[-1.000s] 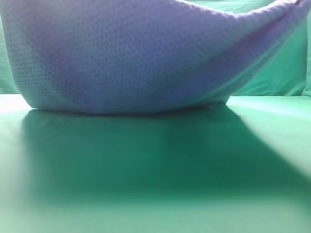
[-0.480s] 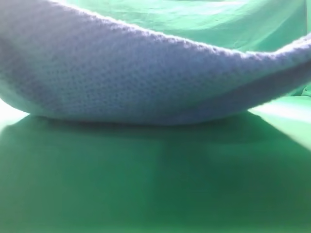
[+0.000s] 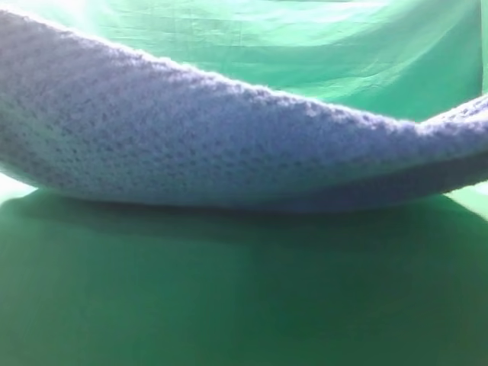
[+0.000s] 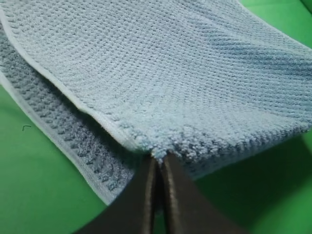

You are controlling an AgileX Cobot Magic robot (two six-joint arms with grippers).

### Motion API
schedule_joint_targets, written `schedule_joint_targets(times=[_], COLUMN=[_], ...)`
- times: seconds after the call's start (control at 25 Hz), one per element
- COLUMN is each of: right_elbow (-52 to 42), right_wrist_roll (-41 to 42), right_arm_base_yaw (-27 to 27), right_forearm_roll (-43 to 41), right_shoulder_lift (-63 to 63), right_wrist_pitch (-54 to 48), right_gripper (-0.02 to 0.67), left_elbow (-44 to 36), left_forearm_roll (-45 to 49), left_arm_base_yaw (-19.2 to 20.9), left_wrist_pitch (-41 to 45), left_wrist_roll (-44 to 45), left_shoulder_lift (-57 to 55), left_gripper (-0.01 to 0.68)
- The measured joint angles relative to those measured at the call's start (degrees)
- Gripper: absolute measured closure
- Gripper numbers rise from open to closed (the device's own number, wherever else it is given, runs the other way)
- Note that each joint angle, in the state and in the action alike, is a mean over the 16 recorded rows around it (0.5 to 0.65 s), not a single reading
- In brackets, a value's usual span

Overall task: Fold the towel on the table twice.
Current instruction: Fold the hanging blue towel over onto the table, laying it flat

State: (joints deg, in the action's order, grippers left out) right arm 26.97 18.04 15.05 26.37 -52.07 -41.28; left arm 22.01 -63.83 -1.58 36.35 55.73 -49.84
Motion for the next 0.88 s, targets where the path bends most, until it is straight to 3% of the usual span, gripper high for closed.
schedule_joint_targets(times=[0.32, 0.88], right_elbow=[0.74, 13.92], right_wrist_roll=[0.08, 2.12], right_arm_base_yaw=[0.0, 0.0], right_forearm_roll=[0.33, 0.64], right_shoulder_lift=[-4.18, -21.99], right_wrist_pitch=[6.49, 15.34], right_gripper=[0.649, 0.649], left_elbow=[-0.02, 3.65], left_forearm_roll=[-8.11, -35.67], left_arm_base_yaw=[0.0, 0.0], left_wrist_pitch=[-5.91, -9.7], left_wrist_roll=[4.76, 31.58], left_shoulder_lift=[-4.15, -18.47], left_gripper=[0.673, 0.673])
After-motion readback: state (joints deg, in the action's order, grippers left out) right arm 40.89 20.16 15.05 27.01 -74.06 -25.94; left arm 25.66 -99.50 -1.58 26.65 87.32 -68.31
